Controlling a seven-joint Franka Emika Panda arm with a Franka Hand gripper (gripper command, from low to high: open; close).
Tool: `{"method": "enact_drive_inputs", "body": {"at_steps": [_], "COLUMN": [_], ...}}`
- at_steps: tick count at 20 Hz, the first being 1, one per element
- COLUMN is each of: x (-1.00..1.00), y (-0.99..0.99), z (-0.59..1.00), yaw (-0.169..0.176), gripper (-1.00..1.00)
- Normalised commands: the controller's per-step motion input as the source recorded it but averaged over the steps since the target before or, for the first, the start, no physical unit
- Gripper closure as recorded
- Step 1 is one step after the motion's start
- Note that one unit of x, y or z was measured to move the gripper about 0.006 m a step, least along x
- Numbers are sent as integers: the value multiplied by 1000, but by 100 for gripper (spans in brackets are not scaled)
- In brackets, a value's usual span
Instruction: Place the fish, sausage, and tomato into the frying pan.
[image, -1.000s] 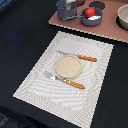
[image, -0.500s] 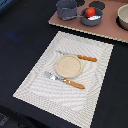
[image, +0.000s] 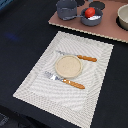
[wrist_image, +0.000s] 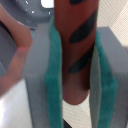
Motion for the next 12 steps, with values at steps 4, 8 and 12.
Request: {"method": "enact_drive_inputs", "body": {"at_steps": [4, 8, 12], "x": [299, 344, 306], "y": [476, 495, 449], "z": [-94, -54, -89], "yaw": [0, 0, -1], "gripper": [100, 100, 100]}}
